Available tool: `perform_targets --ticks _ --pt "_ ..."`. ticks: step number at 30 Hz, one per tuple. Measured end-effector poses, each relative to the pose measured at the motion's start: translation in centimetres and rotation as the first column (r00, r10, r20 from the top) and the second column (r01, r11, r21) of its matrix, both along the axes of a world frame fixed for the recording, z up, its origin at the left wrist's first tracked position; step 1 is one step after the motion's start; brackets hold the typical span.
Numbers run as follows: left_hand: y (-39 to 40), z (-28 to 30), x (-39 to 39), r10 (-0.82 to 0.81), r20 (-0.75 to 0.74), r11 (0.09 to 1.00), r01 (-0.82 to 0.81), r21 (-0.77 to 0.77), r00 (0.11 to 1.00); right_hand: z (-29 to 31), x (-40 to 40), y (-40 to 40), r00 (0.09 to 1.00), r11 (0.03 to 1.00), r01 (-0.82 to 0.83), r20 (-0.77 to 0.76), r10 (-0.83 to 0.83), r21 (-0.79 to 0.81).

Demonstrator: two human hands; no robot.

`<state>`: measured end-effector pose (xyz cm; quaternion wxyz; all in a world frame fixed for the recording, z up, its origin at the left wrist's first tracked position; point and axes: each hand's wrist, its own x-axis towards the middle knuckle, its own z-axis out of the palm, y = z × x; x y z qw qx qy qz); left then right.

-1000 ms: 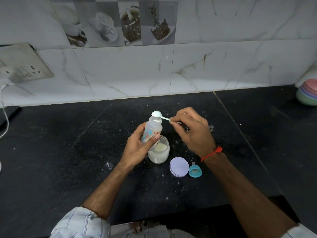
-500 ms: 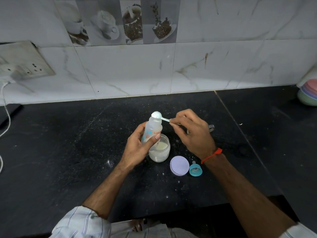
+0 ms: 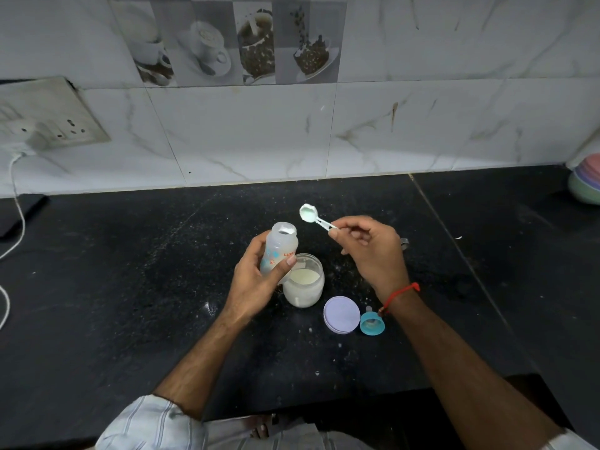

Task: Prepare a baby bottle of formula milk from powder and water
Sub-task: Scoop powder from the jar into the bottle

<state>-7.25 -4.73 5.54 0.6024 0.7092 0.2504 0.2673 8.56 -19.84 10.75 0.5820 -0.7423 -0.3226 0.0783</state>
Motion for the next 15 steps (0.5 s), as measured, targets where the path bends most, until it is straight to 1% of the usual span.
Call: perform_targets --ticks 2,5,8,12,15 --pt "0.2 -0.1 -0.4 0.039 0.013 0.999 -0.039 -0.021 0.999 -0.9 0.4 0.1 0.997 0.990 0.006 -0.074 -0.017 -0.140" --pt "0.1 -0.3 -1.0 0.076 0.028 0.996 -0.075 -0.051 0.997 -2.4 0.2 0.5 0.999 0.954 0.026 -0.037 -0.039 -0.298" --pt "0.1 -0.7 -1.5 0.091 0.014 0.995 -0.091 -0.051 0.996 -3.3 -0.2 1.3 0.999 0.928 0.047 0.013 -0.045 -0.370" --pt "0.0 -0.9 -2.0 0.099 0.006 0.994 -0.098 -0.054 0.995 -4.1 -0.1 2.8 0.999 0.892 0.002 0.034 0.014 -0.452" --pt "0.0 -1.0 -2.3 0.097 0.004 0.994 -0.097 -0.058 0.995 -5.0 0.2 3.5 0.995 0.870 -0.052 0.052 0.089 -0.491"
